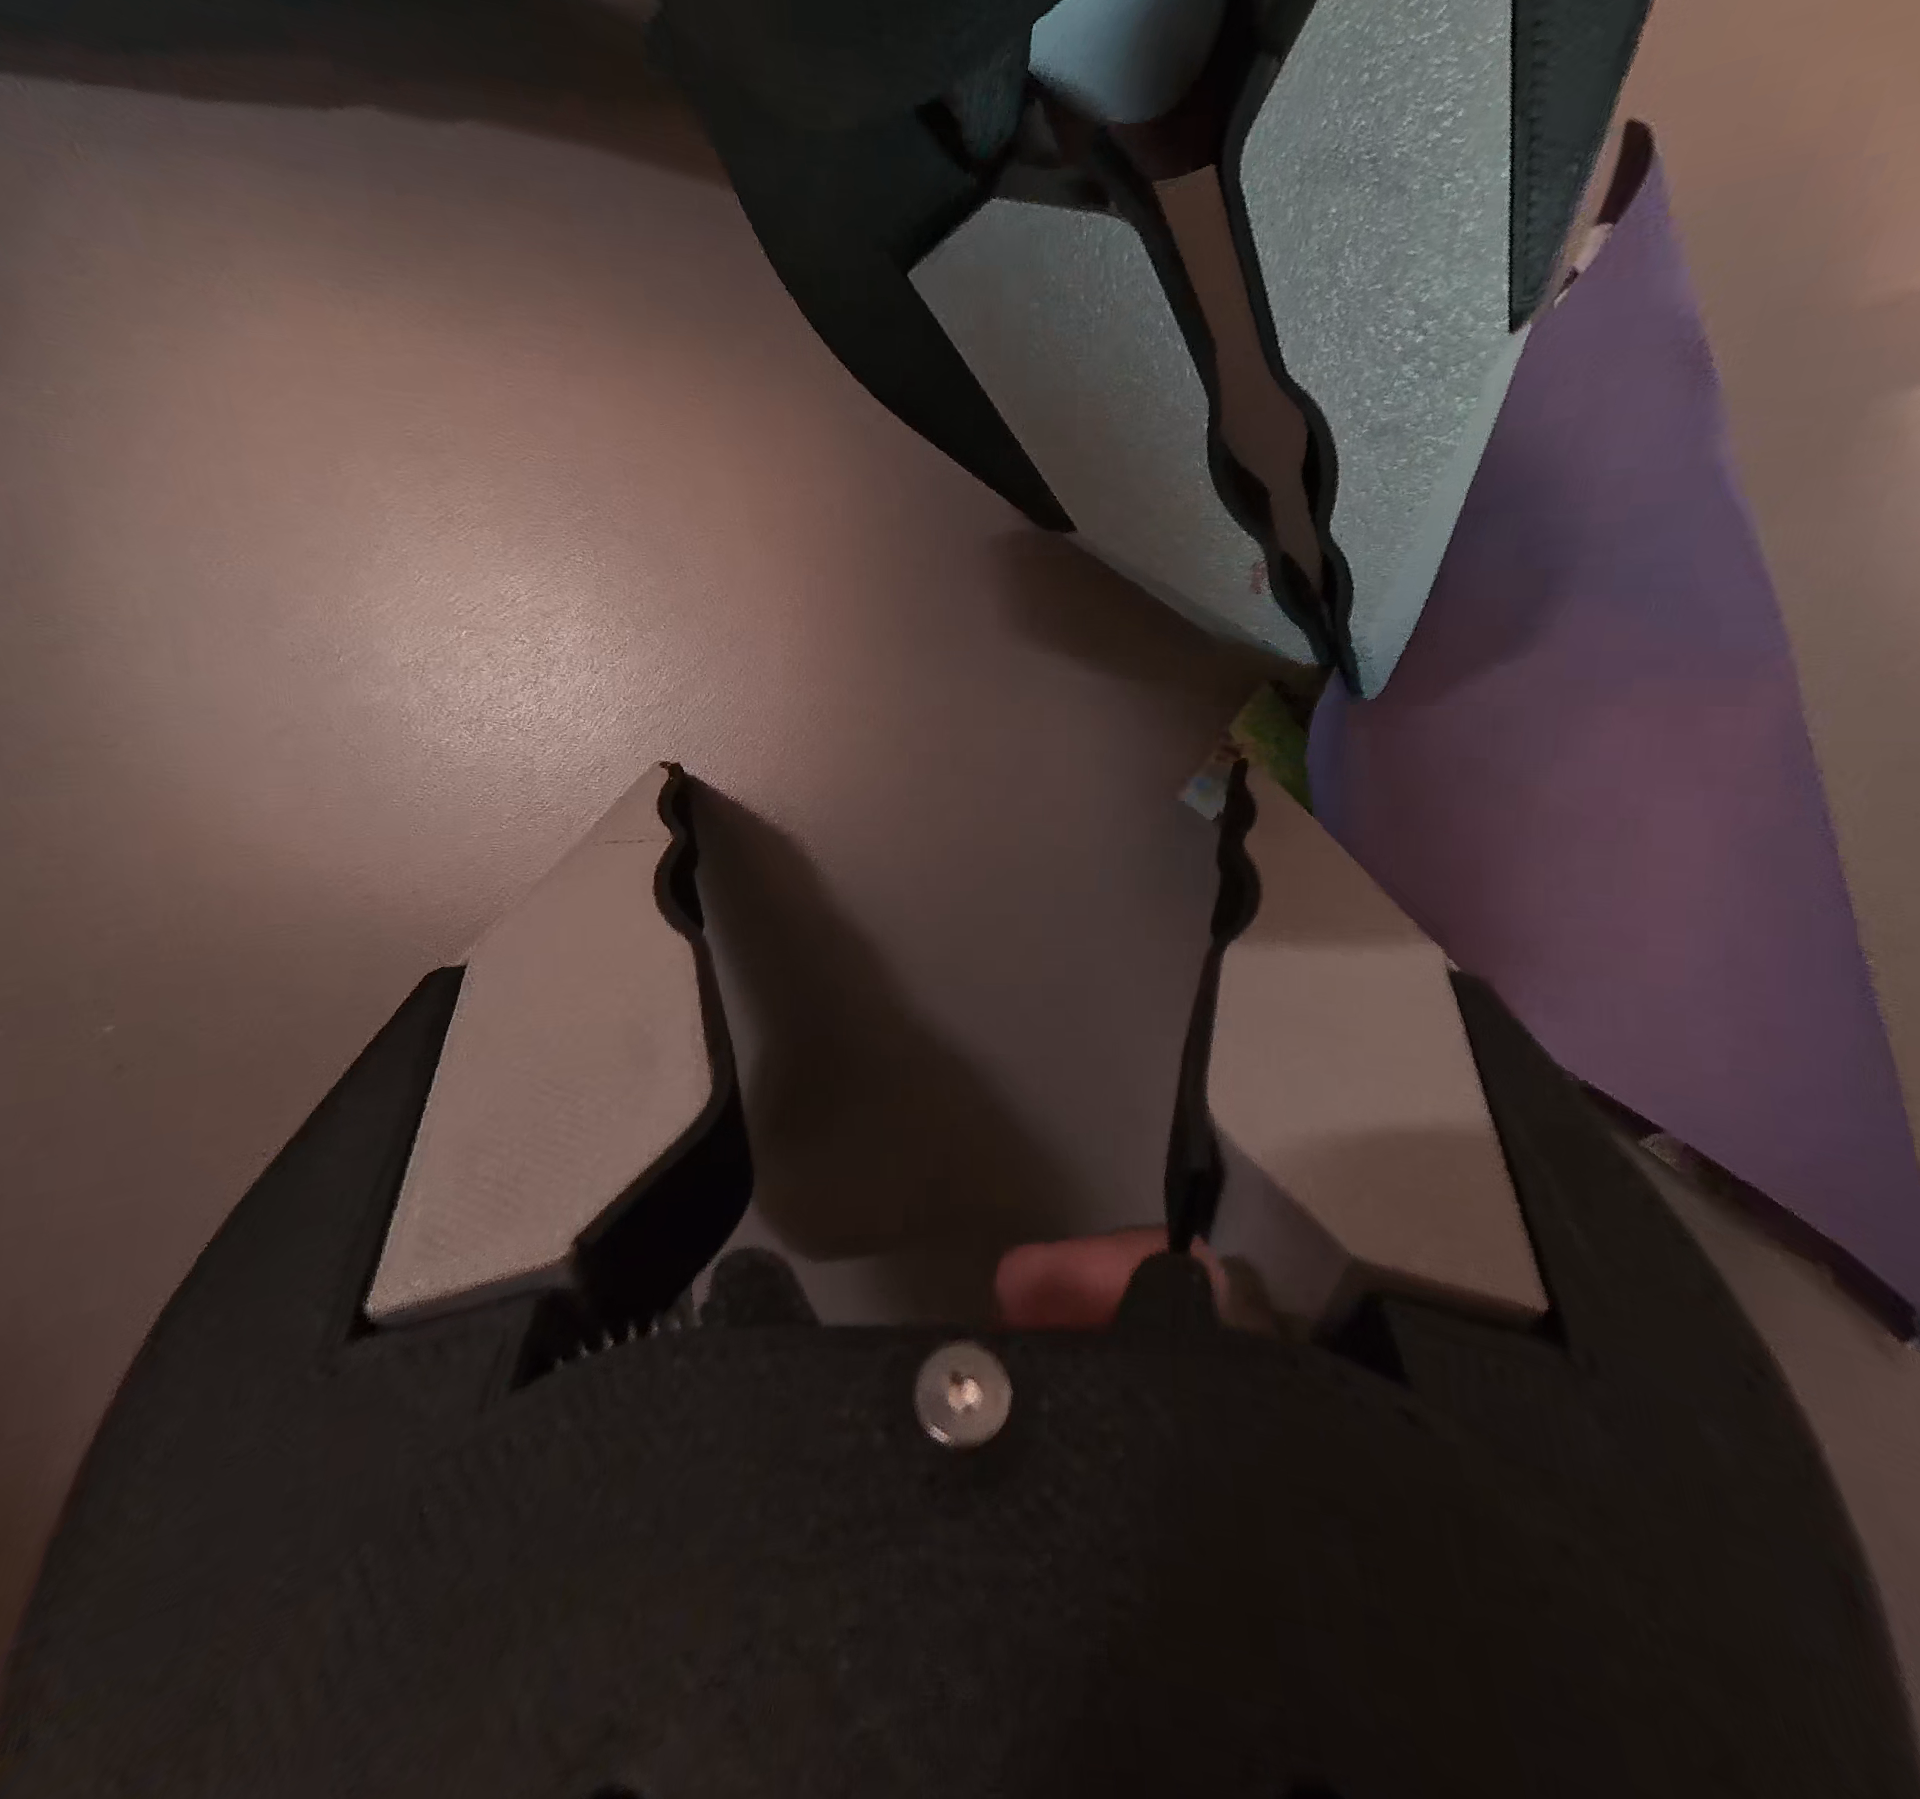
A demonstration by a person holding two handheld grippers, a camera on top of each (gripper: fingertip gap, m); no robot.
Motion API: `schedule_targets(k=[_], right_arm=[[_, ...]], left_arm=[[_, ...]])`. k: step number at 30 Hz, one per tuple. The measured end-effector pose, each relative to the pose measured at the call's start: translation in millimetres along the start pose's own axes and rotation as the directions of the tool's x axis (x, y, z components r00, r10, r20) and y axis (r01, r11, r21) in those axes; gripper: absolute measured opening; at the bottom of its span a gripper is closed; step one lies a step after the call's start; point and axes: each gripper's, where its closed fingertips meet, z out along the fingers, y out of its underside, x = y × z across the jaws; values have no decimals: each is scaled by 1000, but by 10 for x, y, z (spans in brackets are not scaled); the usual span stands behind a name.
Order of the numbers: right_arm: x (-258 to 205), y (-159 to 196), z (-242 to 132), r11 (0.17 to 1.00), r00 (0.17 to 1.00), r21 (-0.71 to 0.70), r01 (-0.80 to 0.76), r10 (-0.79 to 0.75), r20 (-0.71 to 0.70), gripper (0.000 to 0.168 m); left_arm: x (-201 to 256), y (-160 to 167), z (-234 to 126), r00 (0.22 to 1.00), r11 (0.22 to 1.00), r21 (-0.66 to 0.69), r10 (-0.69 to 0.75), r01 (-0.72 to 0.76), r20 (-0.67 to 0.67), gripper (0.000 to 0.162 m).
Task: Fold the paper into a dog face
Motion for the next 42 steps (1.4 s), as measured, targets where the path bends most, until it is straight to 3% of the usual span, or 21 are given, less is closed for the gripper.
schedule_targets(k=[13, 24, 30, 36, 42], right_arm=[[0, 3, -3, 1000, 1000, 3, 3, -3, 4, 98], [14, 10, -12, 1000, 1000, 10, 3, -3, 3, 95], [14, 12, -12, 1000, 1000, 9, 3, -3, 4, 94], [37, 13, -36, 1000, 1000, 25, -16, 16, 10, 89], [56, 32, -50, 999, 1000, 29, -12, 12, 5, 88]], left_arm=[[-17, 3, 22, 965, 964, -105, 253, -244, 76, 0], [-24, 22, 21, 964, 961, -93, 263, -260, 33, 0], [-5, 18, 25, 937, 925, -146, 343, -350, -67, 0], [103, -63, 8, 917, 945, -51, 298, -322, -266, 0], [107, -69, 7, 902, 980, -58, 149, -188, -406, 0]])
